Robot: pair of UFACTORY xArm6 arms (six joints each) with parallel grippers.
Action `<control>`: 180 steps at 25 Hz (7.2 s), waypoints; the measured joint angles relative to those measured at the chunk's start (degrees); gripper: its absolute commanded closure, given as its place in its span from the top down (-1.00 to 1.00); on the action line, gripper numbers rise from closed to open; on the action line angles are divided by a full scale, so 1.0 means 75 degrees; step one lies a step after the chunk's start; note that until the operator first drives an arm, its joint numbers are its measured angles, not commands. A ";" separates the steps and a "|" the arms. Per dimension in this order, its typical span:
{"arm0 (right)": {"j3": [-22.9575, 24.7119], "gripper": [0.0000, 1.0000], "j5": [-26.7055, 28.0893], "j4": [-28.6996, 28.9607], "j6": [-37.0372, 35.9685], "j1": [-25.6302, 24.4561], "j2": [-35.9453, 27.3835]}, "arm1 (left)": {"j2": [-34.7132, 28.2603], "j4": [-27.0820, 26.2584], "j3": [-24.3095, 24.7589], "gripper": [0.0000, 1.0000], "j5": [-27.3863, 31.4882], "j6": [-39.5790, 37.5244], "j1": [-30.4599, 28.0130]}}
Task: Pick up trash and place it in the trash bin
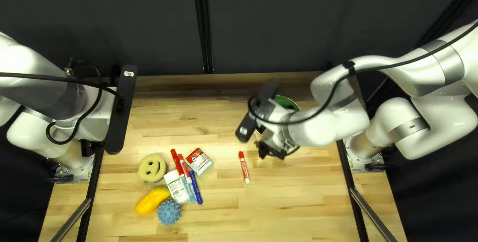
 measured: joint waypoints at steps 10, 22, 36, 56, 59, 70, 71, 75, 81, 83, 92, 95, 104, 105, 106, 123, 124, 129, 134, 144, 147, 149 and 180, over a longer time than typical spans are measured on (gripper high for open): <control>-0.1242 1.00 0.0110 0.2027 -0.4536 -0.0142 0.2164 | 0.0000 0.0000 0.0000 1.00 0.0000 0.0000 0.0000; -0.1525 1.00 0.0405 0.2154 -0.4644 -0.0200 0.2389 | 0.0000 0.0000 0.0000 1.00 0.0000 0.0000 0.0000; -0.1280 1.00 -0.0281 0.1346 -0.8378 -0.0179 0.2801 | 0.0000 0.0000 0.0000 1.00 0.0000 0.0000 0.0000; -0.2263 1.00 0.0164 0.0643 -1.1844 -0.0292 0.5118 | 0.0000 0.0000 0.0000 1.00 0.0000 0.0000 0.0000; -0.2249 0.98 0.0205 0.0594 -1.1827 -0.0300 0.5096 | 0.0000 0.0000 0.0000 1.00 0.0000 0.0000 0.0000; -0.2145 0.77 -0.0097 0.0550 -1.2034 -0.0534 0.5316 | 0.0000 0.0000 0.0000 1.00 0.0000 0.0000 0.0000; -0.2094 0.67 -0.0136 0.0559 -1.2055 -0.0565 0.5288 | 0.0000 0.0000 0.0000 1.00 0.0000 0.0000 0.0000; -0.1958 -0.96 -0.0283 0.0605 -1.2127 -0.0681 0.5234 | 0.0000 0.0000 0.0000 1.00 0.0000 0.0000 0.0000; -0.2017 -0.97 -0.0325 0.0734 -1.2313 -0.0766 0.5321 | 0.0000 0.0000 0.0000 1.00 0.0000 0.0000 0.0000; -0.2070 -0.98 -0.0304 0.0763 -1.2355 -0.0764 0.5355 | 0.0000 0.0000 0.0000 1.00 0.0000 0.0000 0.0000; -0.2195 -0.98 0.0233 0.0764 -1.2134 -0.0330 0.4668 | 0.0000 0.0000 0.0000 1.00 0.0000 0.0000 0.0000; -0.2471 -0.97 0.0994 0.0591 -1.1760 0.0066 0.4202 | 0.0000 0.0000 0.0000 1.00 0.0000 0.0000 0.0000; -0.2536 -0.98 0.2971 -0.0238 -1.0323 0.0543 0.2209 | 0.0000 0.0000 0.0000 1.00 0.0000 0.0000 0.0000; -0.2374 -0.98 0.3077 -0.0264 -1.0205 0.0388 0.1977 | 0.0000 0.0000 0.0000 1.00 0.0000 0.0000 0.0000; -0.2195 -0.97 0.3171 -0.0274 -1.0105 0.0203 0.1753 | 0.0000 0.0000 0.0000 1.00 0.0000 0.0000 0.0000; -0.0676 1.00 0.3046 0.0864 -0.9683 -0.2355 0.0427 | 0.0000 0.0000 0.0000 1.00 0.0000 0.0000 0.0000; -0.0700 1.00 0.3045 0.0892 -0.9647 -0.2351 0.0455 | 0.0000 0.0000 0.0000 1.00 0.0000 0.0000 0.0000; -0.0919 1.00 0.3032 0.1013 -0.9322 -0.2057 0.0535 | 0.0000 0.0000 0.0000 1.00 0.0000 0.0000 0.0000; -0.1500 1.00 0.2554 0.1169 -0.8790 -0.1679 0.1147 | -0.0001 0.0000 0.0000 1.00 0.0000 0.0000 0.0000; -0.2437 1.00 0.0759 0.1297 -0.7460 -0.1505 0.2945 | -0.0019 -0.0275 -0.0182 1.00 0.0509 0.0134 0.0232; -0.2735 1.00 0.0490 0.1316 -0.6721 -0.1538 0.3412 | -0.0051 -0.0284 -0.0197 1.00 0.0588 0.0135 0.0247; -0.2882 1.00 0.0354 0.1338 -0.6133 -0.1570 0.3657 | -0.0067 -0.0287 -0.0196 1.00 0.0599 0.0133 0.0254; -0.5143 1.00 0.0214 0.1177 0.1164 -0.2252 0.5958 | -0.0133 -0.0255 -0.0122 1.00 0.0525 0.0103 0.0259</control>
